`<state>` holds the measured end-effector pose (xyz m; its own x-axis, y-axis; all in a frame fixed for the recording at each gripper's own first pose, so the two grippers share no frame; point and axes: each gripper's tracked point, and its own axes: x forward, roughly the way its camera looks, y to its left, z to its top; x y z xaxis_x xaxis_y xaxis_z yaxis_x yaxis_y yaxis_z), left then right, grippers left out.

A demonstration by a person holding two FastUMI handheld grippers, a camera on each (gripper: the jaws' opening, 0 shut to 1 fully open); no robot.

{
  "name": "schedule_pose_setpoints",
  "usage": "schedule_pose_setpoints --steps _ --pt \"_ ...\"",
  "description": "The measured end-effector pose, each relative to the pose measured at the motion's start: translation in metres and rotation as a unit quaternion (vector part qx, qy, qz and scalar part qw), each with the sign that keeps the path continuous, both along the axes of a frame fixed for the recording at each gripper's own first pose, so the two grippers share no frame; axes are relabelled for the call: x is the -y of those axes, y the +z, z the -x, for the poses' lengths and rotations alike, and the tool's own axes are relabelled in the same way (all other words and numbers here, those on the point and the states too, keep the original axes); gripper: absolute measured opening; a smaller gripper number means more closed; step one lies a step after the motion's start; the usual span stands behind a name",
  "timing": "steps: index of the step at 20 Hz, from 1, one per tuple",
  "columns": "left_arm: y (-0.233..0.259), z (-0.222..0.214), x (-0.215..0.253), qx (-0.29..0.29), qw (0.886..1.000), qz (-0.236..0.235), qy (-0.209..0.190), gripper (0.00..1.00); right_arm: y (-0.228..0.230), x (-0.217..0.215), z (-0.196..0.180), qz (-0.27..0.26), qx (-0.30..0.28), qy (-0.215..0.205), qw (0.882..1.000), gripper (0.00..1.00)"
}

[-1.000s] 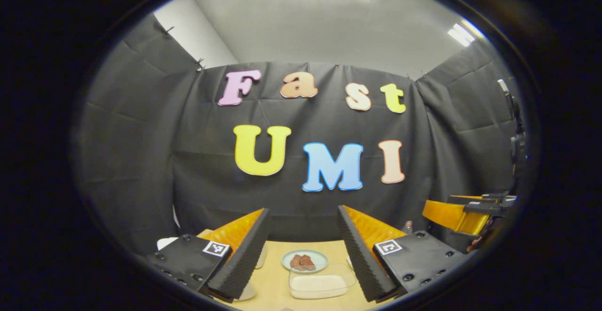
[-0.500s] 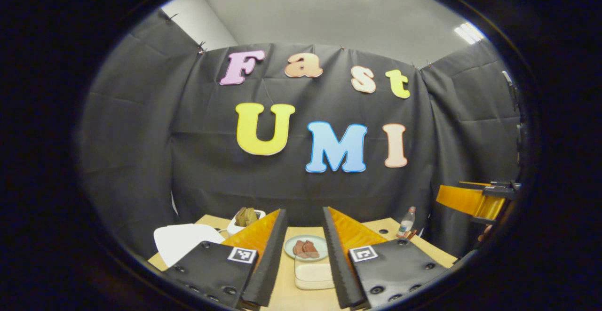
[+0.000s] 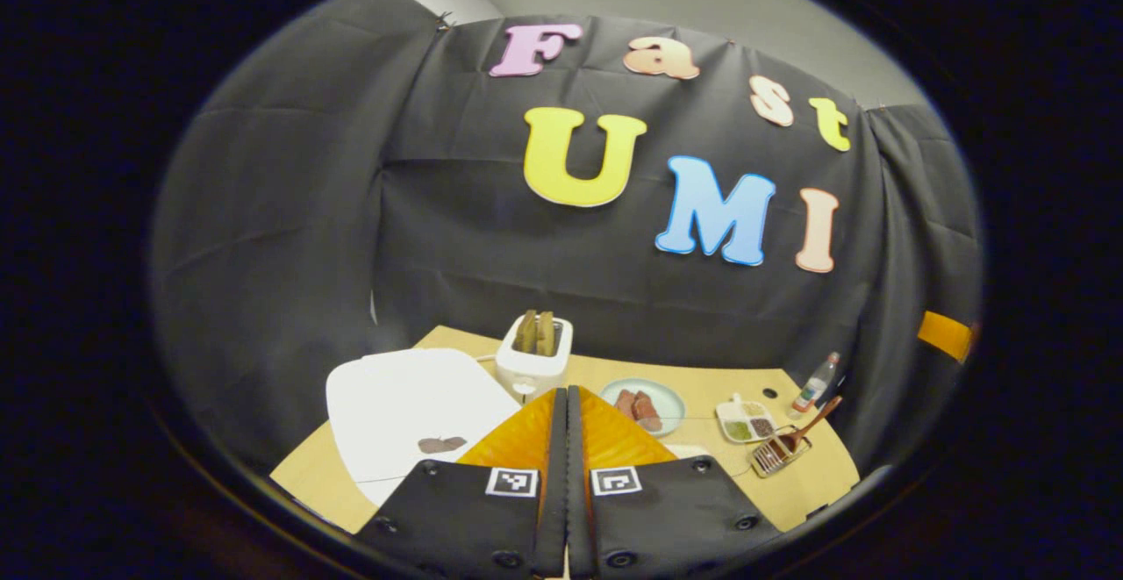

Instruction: Close the left gripper, press the button to open the rice cooker; take a wooden spoon from the chopstick holder with the right hand, scoop a spoonful of rice and pour it into the rice cooker, then put the wooden spoon back into the chopstick holder.

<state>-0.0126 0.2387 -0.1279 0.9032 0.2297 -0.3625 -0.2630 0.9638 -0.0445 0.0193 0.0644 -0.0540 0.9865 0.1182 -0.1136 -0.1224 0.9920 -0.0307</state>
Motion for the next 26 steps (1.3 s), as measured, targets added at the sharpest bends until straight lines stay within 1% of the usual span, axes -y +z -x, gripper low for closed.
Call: schedule_pose_setpoints --steps 1,2,5,6,8,11,14,15,16,17,19,20,22,24,25,26 --pt "-0.006 0.002 -0.015 -0.006 1.0 -0.002 0.012 0.1 -0.002 -0.001 0.0 0.0 -0.003 0.002 1.0 0.96" --pt "-0.015 0.004 -0.026 -0.014 1.0 -0.001 0.019 0.08 -0.003 -0.002 0.0 0.002 -0.005 0.004 1.0 0.96" --pt "-0.04 0.005 -0.053 -0.039 0.998 0.025 0.041 0.08 -0.008 0.001 0.003 0.009 -0.01 0.005 1.0 0.96" --pt "-0.051 0.005 -0.063 -0.05 0.997 0.029 0.051 0.1 -0.011 0.003 0.003 0.012 -0.013 0.004 1.0 0.96" --pt "-0.077 0.008 -0.077 -0.076 0.994 0.039 0.066 0.08 -0.016 0.004 0.005 0.013 -0.022 0.001 1.0 0.96" --pt "-0.103 0.003 -0.087 -0.098 0.991 0.053 0.073 0.09 -0.016 0.004 0.007 0.024 -0.023 0.0 0.999 0.96" --pt "-0.117 -0.003 -0.089 -0.113 0.99 0.046 0.067 0.08 -0.013 0.001 0.009 0.033 -0.018 0.002 0.999 0.96" --pt "-0.125 -0.005 -0.093 -0.123 0.989 0.047 0.072 0.08 -0.012 0.0 0.009 0.034 -0.018 0.002 0.999 0.96" --pt "-0.139 -0.001 -0.09 -0.142 0.985 0.065 0.077 0.08 -0.012 -0.001 0.009 0.033 -0.018 0.002 0.999 0.96" --pt "-0.131 -0.006 -0.093 -0.124 0.987 0.069 0.082 0.11 -0.011 0.0 0.009 0.033 -0.018 0.001 0.999 0.96" --pt "-0.13 -0.009 -0.095 -0.121 0.985 0.084 0.085 0.08 -0.011 0.001 0.01 0.033 -0.017 -0.002 0.999 0.96" --pt "-0.126 -0.007 -0.096 -0.115 0.986 0.086 0.087 0.11 -0.013 0.001 0.011 0.031 -0.018 -0.002 0.999 0.96" --pt "-0.093 -0.011 -0.102 -0.069 0.991 0.067 0.097 0.08 -0.013 0.004 0.01 0.031 -0.02 -0.004 0.999 0.96" --pt "-0.039 -0.014 -0.1 -0.002 0.994 0.04 0.099 0.09 -0.013 0.005 0.01 0.029 -0.019 -0.006 0.999 0.96" --pt "-0.014 -0.013 -0.097 0.024 0.994 0.027 0.099 0.31 -0.013 0.003 0.01 0.028 -0.02 -0.004 0.999 0.96" --pt "0.012 -0.013 -0.091 0.047 0.994 0.013 0.094 0.41 -0.01 0.001 0.011 0.026 -0.017 -0.003 1.0 0.96"
